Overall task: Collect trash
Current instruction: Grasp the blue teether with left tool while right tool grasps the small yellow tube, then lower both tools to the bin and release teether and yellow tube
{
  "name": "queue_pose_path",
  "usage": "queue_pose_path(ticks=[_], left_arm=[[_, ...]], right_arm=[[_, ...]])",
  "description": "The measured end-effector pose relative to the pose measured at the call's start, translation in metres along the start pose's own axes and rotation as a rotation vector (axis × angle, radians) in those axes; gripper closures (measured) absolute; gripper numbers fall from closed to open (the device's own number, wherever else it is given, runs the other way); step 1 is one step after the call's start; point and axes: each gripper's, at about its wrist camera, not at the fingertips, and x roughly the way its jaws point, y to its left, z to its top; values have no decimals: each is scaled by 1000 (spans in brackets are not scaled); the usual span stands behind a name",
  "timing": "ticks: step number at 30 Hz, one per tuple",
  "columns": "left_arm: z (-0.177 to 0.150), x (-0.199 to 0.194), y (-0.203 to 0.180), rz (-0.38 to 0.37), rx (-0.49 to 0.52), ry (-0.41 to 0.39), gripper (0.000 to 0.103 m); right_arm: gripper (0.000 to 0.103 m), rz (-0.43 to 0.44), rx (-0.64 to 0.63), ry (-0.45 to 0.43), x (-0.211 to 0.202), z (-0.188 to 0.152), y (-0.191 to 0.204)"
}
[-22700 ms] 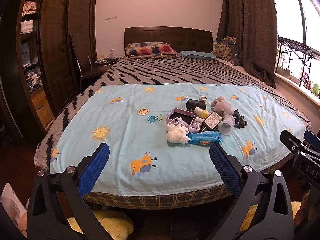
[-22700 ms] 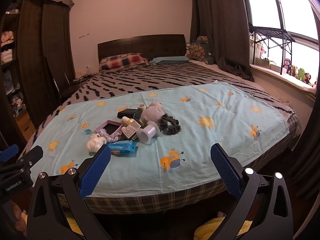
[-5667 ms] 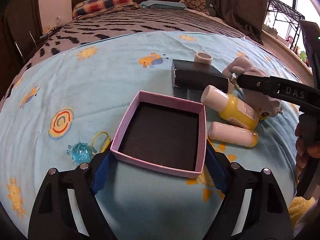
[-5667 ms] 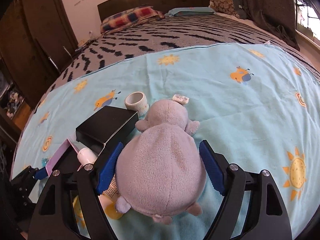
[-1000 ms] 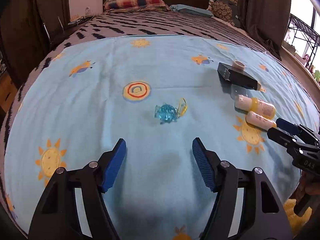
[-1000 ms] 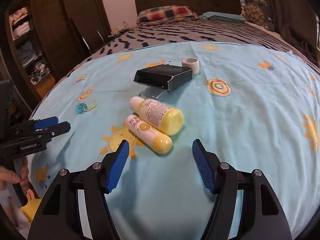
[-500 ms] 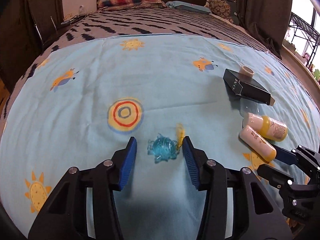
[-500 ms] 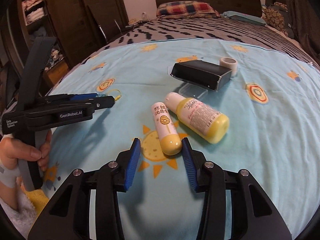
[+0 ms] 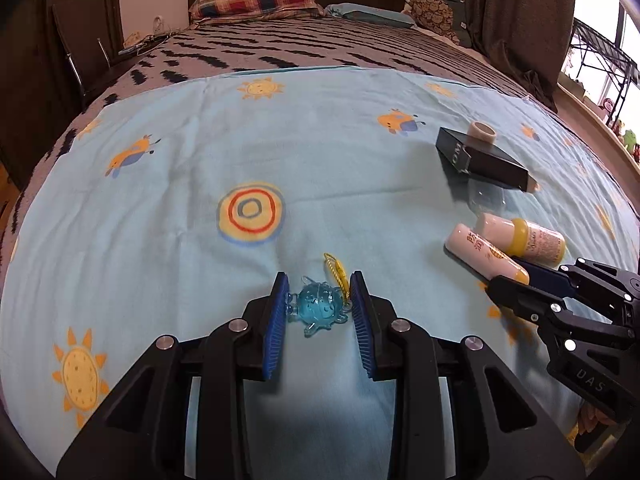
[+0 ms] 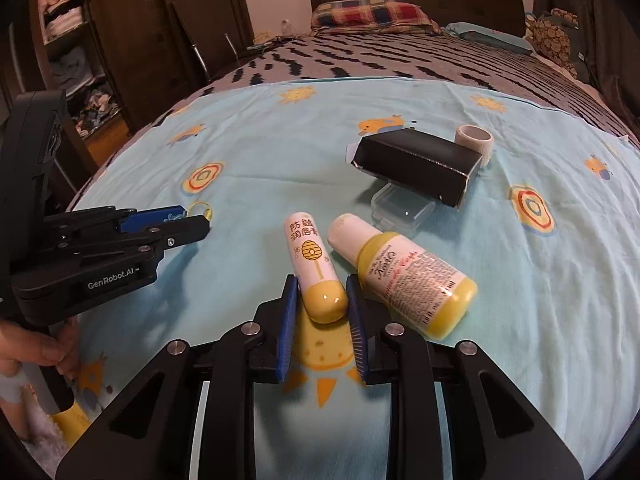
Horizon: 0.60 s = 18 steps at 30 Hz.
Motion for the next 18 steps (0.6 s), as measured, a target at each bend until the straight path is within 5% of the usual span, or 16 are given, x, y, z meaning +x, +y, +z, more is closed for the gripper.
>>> queue_pose_path(ticks=[18], left_arm=[[-81, -91, -76, -119, 68, -34, 73]], right_arm=[[81, -21, 26, -94, -113, -79, -3]])
